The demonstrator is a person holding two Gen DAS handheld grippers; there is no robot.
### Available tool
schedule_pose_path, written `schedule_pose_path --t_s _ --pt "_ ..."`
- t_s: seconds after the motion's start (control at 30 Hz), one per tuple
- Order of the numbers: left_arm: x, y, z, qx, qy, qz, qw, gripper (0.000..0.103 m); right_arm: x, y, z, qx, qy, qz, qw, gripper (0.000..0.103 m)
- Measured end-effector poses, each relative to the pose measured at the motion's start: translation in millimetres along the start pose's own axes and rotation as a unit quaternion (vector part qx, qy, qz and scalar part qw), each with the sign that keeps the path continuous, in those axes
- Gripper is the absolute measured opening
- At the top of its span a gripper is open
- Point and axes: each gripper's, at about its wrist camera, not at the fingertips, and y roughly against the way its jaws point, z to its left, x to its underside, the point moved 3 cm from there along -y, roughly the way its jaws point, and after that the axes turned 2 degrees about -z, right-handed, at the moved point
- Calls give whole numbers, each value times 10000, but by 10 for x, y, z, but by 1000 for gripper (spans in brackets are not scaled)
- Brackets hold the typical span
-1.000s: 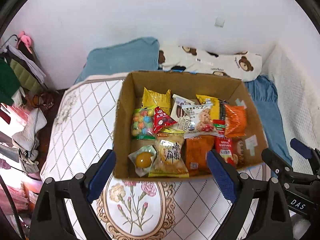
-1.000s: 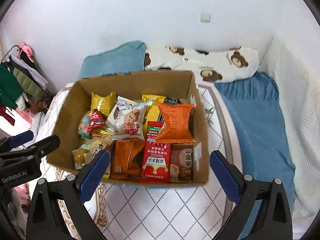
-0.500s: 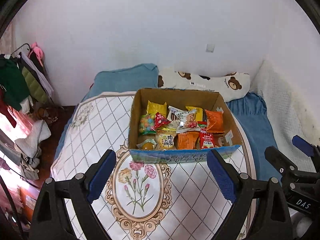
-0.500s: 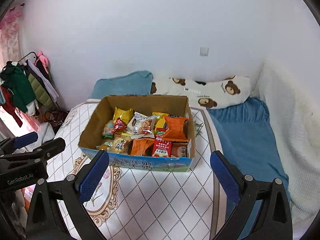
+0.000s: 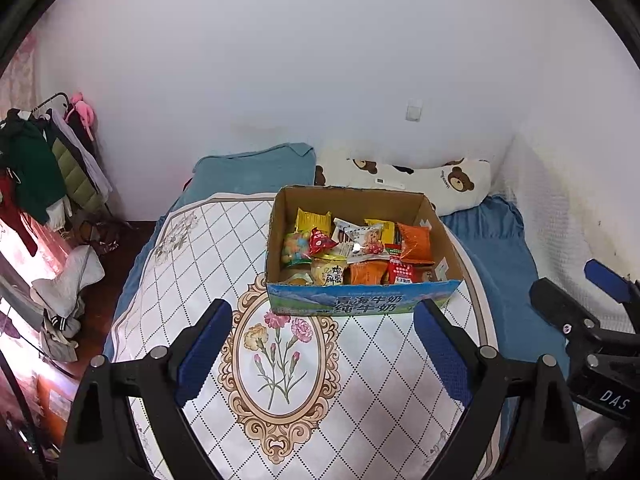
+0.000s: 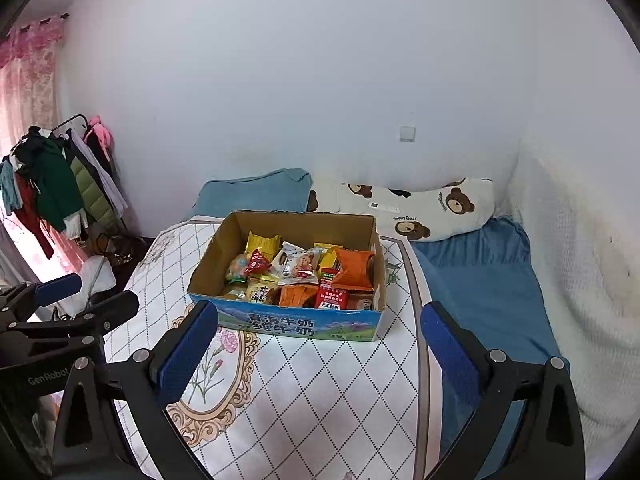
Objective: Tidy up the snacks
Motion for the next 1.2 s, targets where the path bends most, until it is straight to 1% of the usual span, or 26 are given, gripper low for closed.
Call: schedule_pose_path --t_s 0.03,0.1,0.13,0.33,0.53,0.67,0.97,1.2 --pt "1 0 4 -14 9 -16 10000 93 4 24 5 -6 6 -1 10000 103" --pt "0 -4 5 -32 16 -45 10000 101 7 38 4 -16 -29 -4 10000 103" --pt "-2 -18 7 -27 20 -55 10000 103 11 41 4 1 -28 4 10000 103" --pt "-40 -232 24 -144 45 -17 9999 103 -11 -136 -60 81 -62 -2 9999 103" --pt "-75 -579 47 -263 91 183 9994 103 -22 -506 -151 116 -173 51 9998 103" --pt "-92 -827 64 -243 149 412 9987 103 -55 -741 -211 138 -251 81 9996 103" --pt "-72 -1204 77 -378 104 699 9968 103 -21 -1277 -257 122 -311 424 9985 103" --pt "-21 -1325 67 -382 75 850 9956 103 28 -1522 -256 179 -266 614 9976 103"
